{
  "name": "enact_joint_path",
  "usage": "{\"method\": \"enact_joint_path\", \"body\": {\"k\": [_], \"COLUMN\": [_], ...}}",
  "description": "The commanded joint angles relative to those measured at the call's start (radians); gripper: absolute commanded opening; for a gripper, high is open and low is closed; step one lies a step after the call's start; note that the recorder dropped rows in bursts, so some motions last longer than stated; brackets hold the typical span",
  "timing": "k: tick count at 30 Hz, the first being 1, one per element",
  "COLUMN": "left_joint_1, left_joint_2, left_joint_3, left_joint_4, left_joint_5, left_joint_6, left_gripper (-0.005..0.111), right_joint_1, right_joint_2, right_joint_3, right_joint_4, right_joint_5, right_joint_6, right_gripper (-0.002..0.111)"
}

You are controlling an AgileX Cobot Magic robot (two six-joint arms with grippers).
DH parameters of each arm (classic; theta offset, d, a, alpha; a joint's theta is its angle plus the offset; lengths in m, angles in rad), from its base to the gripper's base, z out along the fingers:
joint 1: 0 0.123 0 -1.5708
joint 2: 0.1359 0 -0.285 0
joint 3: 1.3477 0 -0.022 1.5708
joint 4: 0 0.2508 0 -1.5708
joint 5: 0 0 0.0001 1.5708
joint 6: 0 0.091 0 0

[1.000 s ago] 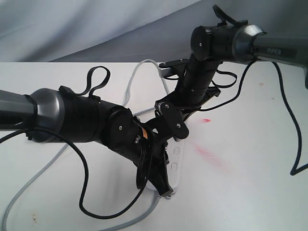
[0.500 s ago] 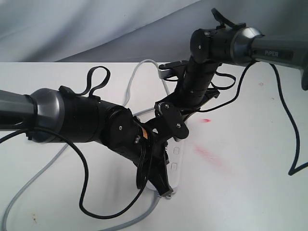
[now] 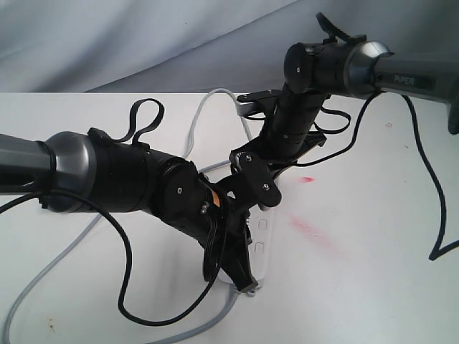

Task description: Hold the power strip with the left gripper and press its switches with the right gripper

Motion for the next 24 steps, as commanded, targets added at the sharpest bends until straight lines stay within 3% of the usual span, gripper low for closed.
{"method": "enact_joint_path", "body": {"k": [1,9,24], "left_joint_1": [0.001,0.001,0.001], "left_joint_2": [0.017,0.017,0.017], "left_joint_3": [0.01,0.01,0.01], "left_joint_4": [0.006,0.006,0.006], "left_joint_5": [0.033,0.032,0.032], "left_joint_6": [-0.01,-0.01,-0.01], "left_gripper": [0.0,0.0,0.0], "right_joint_1": [0.006,0.024,0.024], "right_joint_2": [0.034,0.034,-0.053], "right_joint_3": [0.09,0.212,0.226], "right_joint_4": [-0.008,-0.006,-0.106], "right_joint_5": [-0.028,-0.127,-0.132], "right_joint_6": [-0.006,0.005,0.049], "right_gripper": [0.0,0.0,0.0]}}
